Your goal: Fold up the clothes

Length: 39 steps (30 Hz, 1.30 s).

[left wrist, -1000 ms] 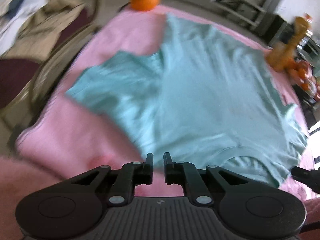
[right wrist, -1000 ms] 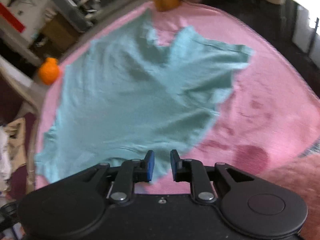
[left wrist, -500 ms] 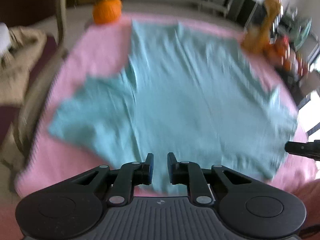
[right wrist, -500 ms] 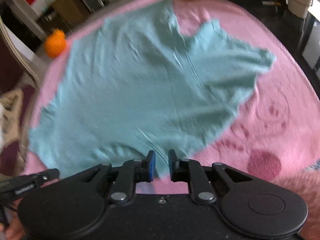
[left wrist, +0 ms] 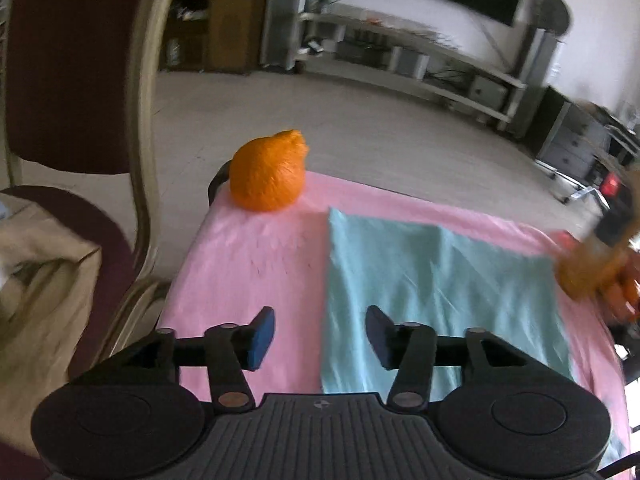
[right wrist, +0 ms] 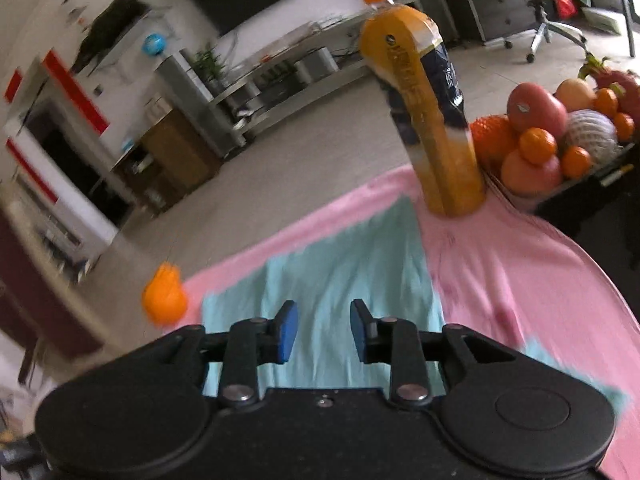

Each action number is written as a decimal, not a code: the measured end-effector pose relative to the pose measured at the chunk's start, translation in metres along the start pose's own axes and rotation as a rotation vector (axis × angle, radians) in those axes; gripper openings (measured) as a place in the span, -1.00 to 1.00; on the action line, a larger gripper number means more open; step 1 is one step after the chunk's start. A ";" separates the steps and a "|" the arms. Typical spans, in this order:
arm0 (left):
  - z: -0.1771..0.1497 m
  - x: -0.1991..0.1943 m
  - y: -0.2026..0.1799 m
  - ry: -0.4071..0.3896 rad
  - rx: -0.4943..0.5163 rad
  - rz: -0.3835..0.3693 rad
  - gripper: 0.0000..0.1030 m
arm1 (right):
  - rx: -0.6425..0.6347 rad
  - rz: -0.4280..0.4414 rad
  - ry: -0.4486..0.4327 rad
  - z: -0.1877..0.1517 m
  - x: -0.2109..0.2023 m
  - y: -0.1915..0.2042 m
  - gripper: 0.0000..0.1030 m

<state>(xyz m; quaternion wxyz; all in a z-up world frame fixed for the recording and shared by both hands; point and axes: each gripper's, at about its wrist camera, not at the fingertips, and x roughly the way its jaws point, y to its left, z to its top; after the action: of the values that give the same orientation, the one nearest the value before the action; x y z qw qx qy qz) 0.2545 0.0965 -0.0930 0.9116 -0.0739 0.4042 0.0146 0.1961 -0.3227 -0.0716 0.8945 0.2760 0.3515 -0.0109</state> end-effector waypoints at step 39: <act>0.028 0.072 -0.052 -0.096 0.312 0.220 -0.41 | -0.400 -0.411 -0.051 0.026 0.145 0.026 -0.70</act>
<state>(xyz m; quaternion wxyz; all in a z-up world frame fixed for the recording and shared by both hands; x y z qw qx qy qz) 0.3287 0.0469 -0.1213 0.9232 0.1137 0.3631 0.0548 0.3269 -0.2884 -0.1348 0.9187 0.0167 0.3728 -0.1295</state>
